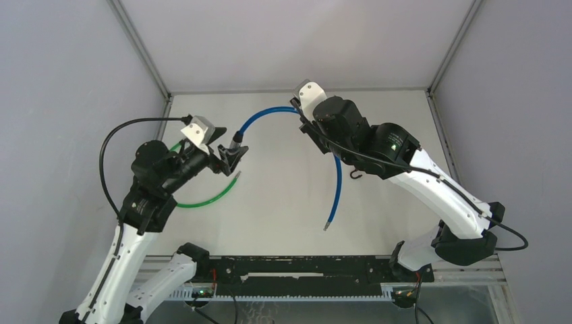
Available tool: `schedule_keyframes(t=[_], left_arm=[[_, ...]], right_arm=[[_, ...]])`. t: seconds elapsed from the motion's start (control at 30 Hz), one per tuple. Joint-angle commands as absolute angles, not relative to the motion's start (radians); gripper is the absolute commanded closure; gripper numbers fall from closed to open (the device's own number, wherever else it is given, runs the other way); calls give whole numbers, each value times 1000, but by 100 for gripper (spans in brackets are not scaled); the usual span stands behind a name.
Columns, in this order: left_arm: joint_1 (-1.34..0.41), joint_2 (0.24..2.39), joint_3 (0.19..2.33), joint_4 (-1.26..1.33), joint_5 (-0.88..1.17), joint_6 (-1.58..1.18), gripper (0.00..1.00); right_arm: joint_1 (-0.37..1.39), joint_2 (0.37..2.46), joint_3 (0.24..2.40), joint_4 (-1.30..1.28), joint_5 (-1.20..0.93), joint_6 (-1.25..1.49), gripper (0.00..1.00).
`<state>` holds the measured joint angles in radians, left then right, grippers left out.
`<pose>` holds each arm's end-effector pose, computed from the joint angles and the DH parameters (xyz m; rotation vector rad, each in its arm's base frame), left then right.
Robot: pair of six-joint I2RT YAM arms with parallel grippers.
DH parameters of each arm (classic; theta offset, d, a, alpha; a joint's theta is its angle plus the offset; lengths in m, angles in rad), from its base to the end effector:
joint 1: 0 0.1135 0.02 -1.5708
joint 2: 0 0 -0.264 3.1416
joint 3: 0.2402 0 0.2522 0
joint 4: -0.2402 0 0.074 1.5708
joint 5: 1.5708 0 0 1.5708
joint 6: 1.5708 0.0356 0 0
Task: Lock with the key
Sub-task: Lock the lock.
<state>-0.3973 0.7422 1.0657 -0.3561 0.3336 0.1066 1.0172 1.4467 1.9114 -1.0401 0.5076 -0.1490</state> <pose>0.1303 -0.0673 0.4232 0.6524 1.4868 -0.4916 0.1554 0.2185 0.4817 -0.8859 1.8669 -0.0140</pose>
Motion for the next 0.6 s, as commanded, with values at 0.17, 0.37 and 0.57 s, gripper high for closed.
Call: schedule_keyframes(t=[0.17, 0.37, 0.57], left_arm=[[-402, 855, 1177, -331, 329, 103, 22], [-402, 887, 1207, -313, 344, 86, 24], [-402, 887, 1215, -280, 394, 40, 28]], right_arm=[[1030, 1413, 1927, -972, 500, -123, 100], [1031, 1407, 1910, -967, 494, -121, 100], [1032, 1420, 1917, -972, 482, -127, 100]])
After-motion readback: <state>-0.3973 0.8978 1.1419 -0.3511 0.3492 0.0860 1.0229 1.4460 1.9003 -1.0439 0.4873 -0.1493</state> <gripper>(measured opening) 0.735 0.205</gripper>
